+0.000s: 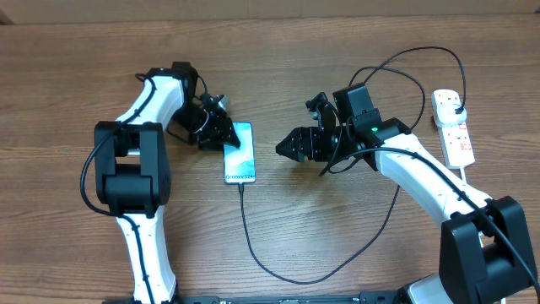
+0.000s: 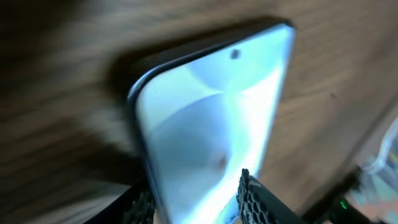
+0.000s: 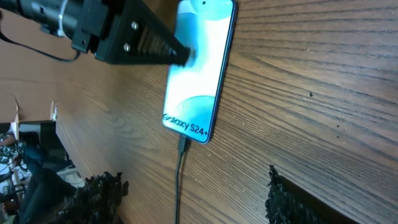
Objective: Plug charger to phone and switch on socket
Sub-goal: 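Open both grippers and lift them away from the phone, then move the right gripper to the white power strip's switch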
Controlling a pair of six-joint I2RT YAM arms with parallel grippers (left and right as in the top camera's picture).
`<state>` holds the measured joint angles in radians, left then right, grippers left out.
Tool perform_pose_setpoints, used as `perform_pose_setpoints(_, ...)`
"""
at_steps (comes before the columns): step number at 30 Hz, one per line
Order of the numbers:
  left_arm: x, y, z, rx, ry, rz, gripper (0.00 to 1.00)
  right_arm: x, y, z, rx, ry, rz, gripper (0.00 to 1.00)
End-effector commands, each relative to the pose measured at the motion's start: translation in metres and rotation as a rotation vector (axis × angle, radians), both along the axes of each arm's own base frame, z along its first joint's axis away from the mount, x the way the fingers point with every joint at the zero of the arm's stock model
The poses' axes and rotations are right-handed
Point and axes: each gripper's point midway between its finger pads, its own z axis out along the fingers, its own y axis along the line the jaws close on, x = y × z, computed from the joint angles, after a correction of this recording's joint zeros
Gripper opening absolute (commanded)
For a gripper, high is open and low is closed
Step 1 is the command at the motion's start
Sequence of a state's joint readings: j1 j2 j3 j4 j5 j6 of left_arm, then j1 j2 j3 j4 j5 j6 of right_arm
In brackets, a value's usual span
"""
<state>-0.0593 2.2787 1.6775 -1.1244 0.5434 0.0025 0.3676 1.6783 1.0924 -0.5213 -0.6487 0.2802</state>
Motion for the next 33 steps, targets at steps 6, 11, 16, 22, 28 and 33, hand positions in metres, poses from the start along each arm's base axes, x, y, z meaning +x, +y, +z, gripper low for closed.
perform_pose_setpoints(6, 0.002, 0.062, -0.048, 0.385, 0.026, 0.056, 0.49, 0.004, 0.0, 0.009, -0.011, -0.046, 0.013, 0.77)
perform_pose_setpoints(11, 0.017, 0.061, -0.016, 0.374, -0.054, 0.072, 0.51, 0.005, -0.002, 0.006, -0.031, -0.047, 0.002, 0.77)
perform_pose_setpoints(16, 0.041, 0.059, 0.064, 0.352, -0.251, 0.132, 0.52, 0.007, -0.007, 0.002, -0.06, -0.049, -0.014, 0.73)
perform_pose_setpoints(22, 0.035, 0.047, 0.188, 0.254, -0.54, 0.174, 0.53, 0.008, -0.009, 0.002, -0.059, -0.048, -0.021, 0.61)
perform_pose_setpoints(28, 0.004, 0.047, 0.267, 0.216, -0.718, 0.197, 1.0, 0.019, -0.026, 0.016, -0.016, -0.018, -0.069, 0.38)
perform_pose_setpoints(33, -0.012, 0.048, 0.288, 0.21, -0.761, 0.203, 1.0, 0.038, -0.072, 0.039, -0.021, -0.003, -0.194, 0.18)
